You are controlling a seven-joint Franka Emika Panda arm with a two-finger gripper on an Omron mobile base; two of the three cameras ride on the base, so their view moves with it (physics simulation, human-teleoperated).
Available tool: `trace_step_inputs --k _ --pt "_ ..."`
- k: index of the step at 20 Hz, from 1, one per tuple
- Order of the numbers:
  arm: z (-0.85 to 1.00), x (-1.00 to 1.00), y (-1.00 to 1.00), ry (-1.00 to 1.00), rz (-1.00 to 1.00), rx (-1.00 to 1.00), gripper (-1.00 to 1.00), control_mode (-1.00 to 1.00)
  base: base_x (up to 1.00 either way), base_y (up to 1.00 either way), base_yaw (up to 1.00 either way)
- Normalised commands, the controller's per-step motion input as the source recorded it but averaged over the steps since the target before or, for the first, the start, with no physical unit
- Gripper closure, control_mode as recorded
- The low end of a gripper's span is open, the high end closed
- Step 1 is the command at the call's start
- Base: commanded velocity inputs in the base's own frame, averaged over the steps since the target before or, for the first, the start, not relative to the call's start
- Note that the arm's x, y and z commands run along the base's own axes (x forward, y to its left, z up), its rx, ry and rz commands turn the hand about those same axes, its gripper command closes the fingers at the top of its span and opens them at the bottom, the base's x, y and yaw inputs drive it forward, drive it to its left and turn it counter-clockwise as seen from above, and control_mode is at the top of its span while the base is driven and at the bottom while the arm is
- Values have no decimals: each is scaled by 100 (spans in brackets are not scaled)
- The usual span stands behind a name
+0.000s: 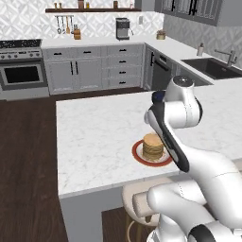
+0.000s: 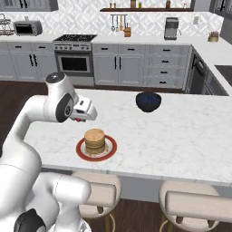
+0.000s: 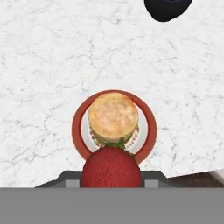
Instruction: Take the strawberry from the fridge and place it on top of the pancake, located on the dining counter.
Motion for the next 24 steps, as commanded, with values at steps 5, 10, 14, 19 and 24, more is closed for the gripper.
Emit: trace_step_inputs --k 5,10,14,19,24 --pt "-54 56 -15 0 0 0 100 -100 0 0 0" --pt "-52 35 -5 5 1 0 100 -100 0 0 0" --pt "-41 20 0 6 3 0 100 -100 0 0 0" --pt "-35 9 0 1 0 0 100 -100 0 0 0" --pt "-25 24 0 2 0 0 100 -100 0 0 0"
